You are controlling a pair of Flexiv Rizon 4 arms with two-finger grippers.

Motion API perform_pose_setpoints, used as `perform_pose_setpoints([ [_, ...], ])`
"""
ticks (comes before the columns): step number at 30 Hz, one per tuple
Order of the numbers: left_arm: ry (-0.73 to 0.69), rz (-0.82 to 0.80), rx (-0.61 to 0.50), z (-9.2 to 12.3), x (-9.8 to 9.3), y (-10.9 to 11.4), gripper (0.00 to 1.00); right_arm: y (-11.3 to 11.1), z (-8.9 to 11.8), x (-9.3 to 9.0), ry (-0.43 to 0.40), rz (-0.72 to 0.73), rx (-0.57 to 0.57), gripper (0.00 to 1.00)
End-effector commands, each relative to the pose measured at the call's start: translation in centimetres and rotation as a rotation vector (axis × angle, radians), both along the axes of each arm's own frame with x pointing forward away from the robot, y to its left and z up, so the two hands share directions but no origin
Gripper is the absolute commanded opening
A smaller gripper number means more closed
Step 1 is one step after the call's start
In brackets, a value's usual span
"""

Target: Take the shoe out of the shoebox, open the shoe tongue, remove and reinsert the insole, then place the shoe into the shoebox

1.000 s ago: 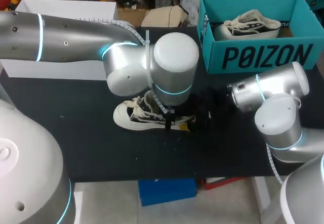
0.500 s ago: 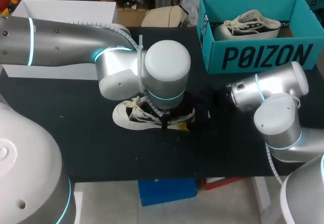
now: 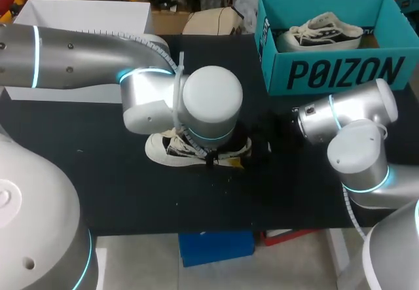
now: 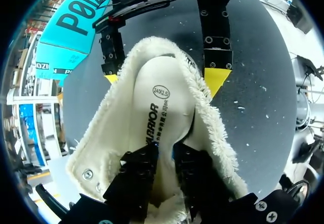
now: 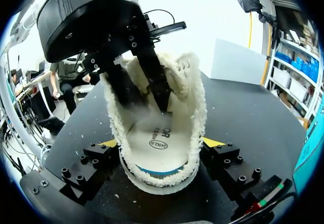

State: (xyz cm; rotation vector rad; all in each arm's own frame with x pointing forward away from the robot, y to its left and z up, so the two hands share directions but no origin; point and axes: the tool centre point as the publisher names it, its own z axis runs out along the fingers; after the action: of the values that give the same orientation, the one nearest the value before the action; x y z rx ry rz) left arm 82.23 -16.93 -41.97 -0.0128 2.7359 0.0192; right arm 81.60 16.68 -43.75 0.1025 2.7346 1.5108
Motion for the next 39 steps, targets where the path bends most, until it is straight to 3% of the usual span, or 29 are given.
perform_pose_setpoints([
  [1,-0.01,0.013,-0.006,-5.1,3.3,1.3,0.21,-0.5,0.0,-0.5,0.002,0.001,-0.002,0.0],
  [9,-0.02,0.042,0.018,-5.7,4.4,1.3,0.24,-0.5,0.0,-0.5,0.002,0.001,-0.002,0.0],
  [13,-0.006,0.037,0.013,-6.3,4.9,0.9,0.15,-0.5,0.0,-0.5,0.002,0.001,-0.002,0.0],
  [21,0.004,0.02,0.015,-7.2,5.2,0.2,0.24,-0.5,0.0,-0.5,0.002,0.001,-0.002,0.0],
  [23,0.014,0.017,0.021,-7.6,5.2,0.2,0.22,-0.5,0.0,-0.5,0.002,0.001,-0.002,0.0],
  [25,0.022,0.015,0.031,-7.8,5.2,0.2,0.0,-0.5,0.0,-0.5,0.002,0.001,-0.002,0.0],
  [34,0.081,-0.051,0.059,-8.1,3.7,-0.9,0.0,-0.5,0.0,-0.5,0.002,0.001,-0.002,0.0],
  [39,0.194,-0.04,0.024,-7.4,2.6,-0.8,0.0,-0.5,0.0,-0.5,0.002,0.001,-0.002,0.0],
])
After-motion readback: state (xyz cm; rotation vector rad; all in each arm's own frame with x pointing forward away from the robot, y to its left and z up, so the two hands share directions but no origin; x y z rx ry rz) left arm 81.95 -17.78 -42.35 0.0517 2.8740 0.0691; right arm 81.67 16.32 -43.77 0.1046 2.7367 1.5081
